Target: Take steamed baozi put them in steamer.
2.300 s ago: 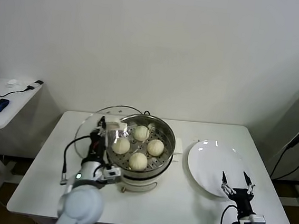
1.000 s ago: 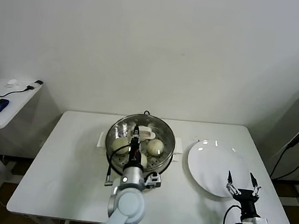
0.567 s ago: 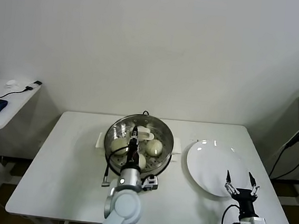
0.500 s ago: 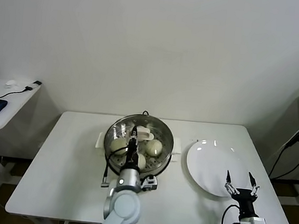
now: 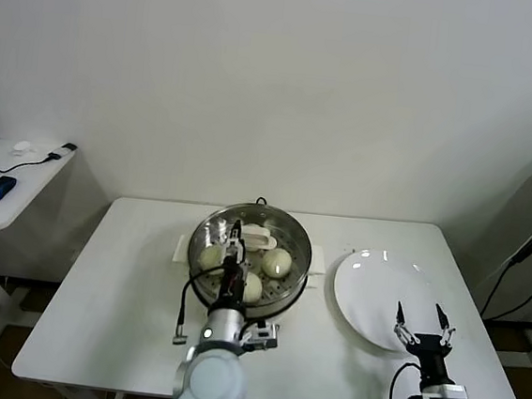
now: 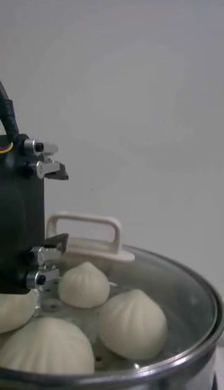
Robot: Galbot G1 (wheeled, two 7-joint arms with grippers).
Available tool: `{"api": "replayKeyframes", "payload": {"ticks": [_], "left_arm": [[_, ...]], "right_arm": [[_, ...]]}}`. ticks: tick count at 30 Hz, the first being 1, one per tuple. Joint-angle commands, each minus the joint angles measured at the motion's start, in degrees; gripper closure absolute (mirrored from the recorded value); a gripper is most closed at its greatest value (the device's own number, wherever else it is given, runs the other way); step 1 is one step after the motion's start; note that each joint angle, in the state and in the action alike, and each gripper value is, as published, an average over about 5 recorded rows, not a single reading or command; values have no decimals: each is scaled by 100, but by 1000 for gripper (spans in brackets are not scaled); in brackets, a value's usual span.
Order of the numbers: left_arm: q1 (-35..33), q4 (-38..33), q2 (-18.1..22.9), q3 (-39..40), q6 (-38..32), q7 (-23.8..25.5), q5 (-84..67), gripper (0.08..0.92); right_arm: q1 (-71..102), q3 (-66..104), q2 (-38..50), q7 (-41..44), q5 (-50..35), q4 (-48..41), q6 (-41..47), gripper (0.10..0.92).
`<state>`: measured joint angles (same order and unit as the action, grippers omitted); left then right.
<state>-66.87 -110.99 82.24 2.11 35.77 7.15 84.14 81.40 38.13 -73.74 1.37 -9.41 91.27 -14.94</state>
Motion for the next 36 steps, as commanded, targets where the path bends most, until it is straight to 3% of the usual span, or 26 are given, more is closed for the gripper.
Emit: {"api": "replayKeyframes", "payload": {"ticks": [1,5,9,14,18,22,25,31,36], "left_arm": [[-53,-358,-35,61,29,-15,-306,347],[-325,-842,-189,-78,-235,-374,-1027,238],[-703,-1171,-340,-625,-952,-836,-2186,184],[-1137,-1531,-407,-1860,-1835,-1487,-4980,177],[-1497,-1571,-454,-3261,-2673,-1531,-7601,177],[-1881,-1059,-861,-4371,-3507,-1233,-9480,177],[-2025,-354,-1181,-4628,-4096,-1069,-10304,177],[-1990,1057,-1271,-4353,-4979,-856,-10546,177],[-1881,1688,-1095,-3955,-5261,-732,-10434,177]], "right_arm": [[59,-106,-2,-135,-313,49,157,203],[157,-135,-4,-73,-432,140,6,203],[235,-121,5,17,-481,201,-76,203],[302,-107,31,128,-504,240,-159,203],[343,-128,28,146,-575,284,-233,203],[328,-155,12,139,-662,273,-266,203],[318,-169,6,133,-690,241,-263,203],[350,-171,10,162,-784,245,-219,203],[400,-149,19,214,-793,257,-194,203]]}}
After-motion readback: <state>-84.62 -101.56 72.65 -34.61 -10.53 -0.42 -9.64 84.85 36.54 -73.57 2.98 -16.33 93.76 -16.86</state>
